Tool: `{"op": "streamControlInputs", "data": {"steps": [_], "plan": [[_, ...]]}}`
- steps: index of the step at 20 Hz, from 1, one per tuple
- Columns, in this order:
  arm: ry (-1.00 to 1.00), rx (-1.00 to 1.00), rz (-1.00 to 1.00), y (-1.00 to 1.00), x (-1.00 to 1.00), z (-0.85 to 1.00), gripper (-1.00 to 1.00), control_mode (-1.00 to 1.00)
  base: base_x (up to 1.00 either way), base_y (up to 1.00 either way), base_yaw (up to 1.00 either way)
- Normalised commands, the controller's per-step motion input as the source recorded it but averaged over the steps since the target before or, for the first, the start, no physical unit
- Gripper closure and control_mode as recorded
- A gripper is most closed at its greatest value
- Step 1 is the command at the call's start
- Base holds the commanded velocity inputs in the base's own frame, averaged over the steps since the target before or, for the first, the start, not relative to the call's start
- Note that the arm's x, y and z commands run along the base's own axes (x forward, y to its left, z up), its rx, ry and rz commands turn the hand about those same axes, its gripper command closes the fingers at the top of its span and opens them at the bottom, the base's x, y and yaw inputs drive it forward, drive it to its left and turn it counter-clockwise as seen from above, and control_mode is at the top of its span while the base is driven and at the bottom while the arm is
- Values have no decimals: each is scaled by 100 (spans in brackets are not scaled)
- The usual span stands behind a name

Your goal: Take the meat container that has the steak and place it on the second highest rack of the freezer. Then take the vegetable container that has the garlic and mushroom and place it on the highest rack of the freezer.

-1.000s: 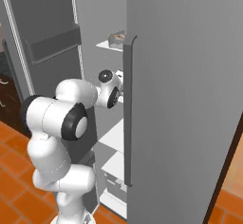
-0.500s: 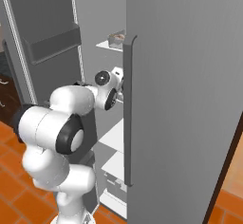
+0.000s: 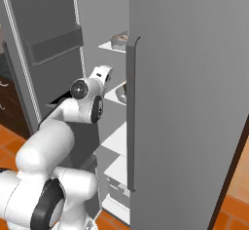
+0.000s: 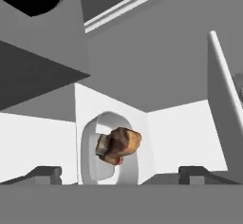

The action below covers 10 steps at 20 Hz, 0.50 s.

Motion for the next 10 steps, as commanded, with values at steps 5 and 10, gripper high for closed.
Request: {"op": "streamControlInputs", "data": {"steps": [5,10], "plan": [[0,-2,0,-7,-100,57,-100,-100,0,0,0],[0,0,0,-12,-100,10,-100,-100,0,0,0]]}}
